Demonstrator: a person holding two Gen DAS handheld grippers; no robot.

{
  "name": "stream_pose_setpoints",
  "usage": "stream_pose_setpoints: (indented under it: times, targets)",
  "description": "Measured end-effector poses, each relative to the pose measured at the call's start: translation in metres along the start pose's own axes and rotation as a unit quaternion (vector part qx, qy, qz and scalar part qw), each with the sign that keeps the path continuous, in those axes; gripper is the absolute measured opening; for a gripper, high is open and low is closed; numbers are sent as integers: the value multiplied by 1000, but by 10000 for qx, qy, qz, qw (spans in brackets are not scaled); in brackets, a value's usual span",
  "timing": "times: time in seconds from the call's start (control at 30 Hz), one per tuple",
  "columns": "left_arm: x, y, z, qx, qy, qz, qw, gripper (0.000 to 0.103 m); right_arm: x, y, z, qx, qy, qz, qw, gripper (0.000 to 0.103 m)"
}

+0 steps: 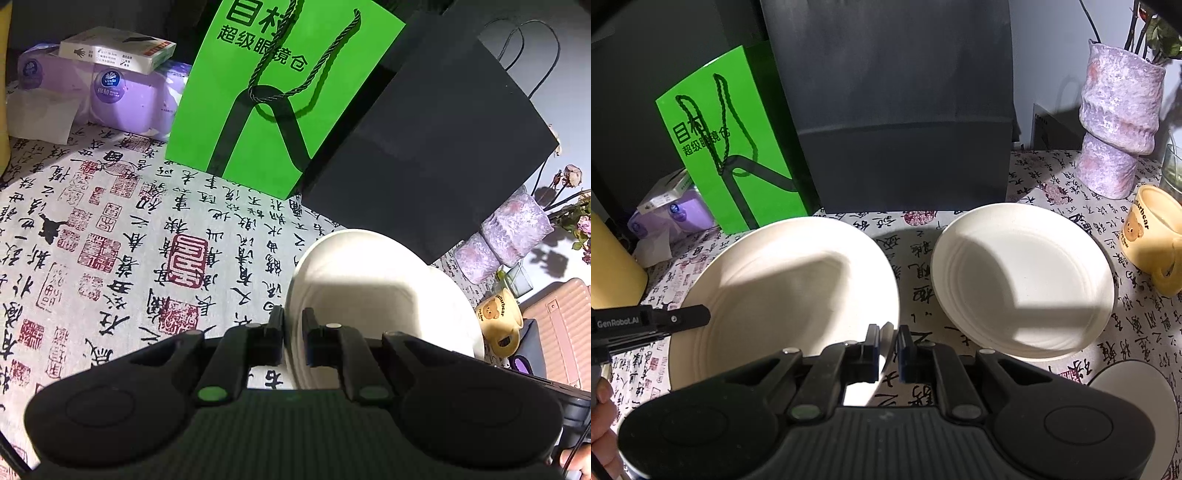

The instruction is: Organize plates and bowls

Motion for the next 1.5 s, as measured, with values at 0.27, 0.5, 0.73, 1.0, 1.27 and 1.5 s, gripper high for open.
stream_pose_setpoints:
  times: [0.27,0.5,0.73,1.0,1.27,1.5]
  targets:
    - [2,-3,-19,-25,-100,-24,9999,11,3,5,-16,-50,-51,-15,10000,9]
    - [-1,-11,-40,-30,-231,-14,9997,11,1,7,-36,-107,-158,-37,9998,9]
    - [1,-18,-58,-25,-291,-17,9996,11,2,7,-55,-128,-216,-48,9997,9]
    - [3,-27,-79,-41,-407,44,9992,11,4,6,-75,-214,-305,-19,9993,9]
    - [9,-34,-98,-60,-470,69,9989,11,7,5,-94,-256,-373,-26,9990,9]
    - [15,-39,-114,-74,-520,85,9986,11,11,4,-110,-302,-436,-21,9986,9]
Point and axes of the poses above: each gripper's, at about its wrist camera, not at the fingertips, and z roughly the way its jaws point, y to its left, x to its underside, the point moved 5 cm from there along z, roughly the way its jaws point, and after that the axes turned 14 degrees about -y, right-handed, at the moved point
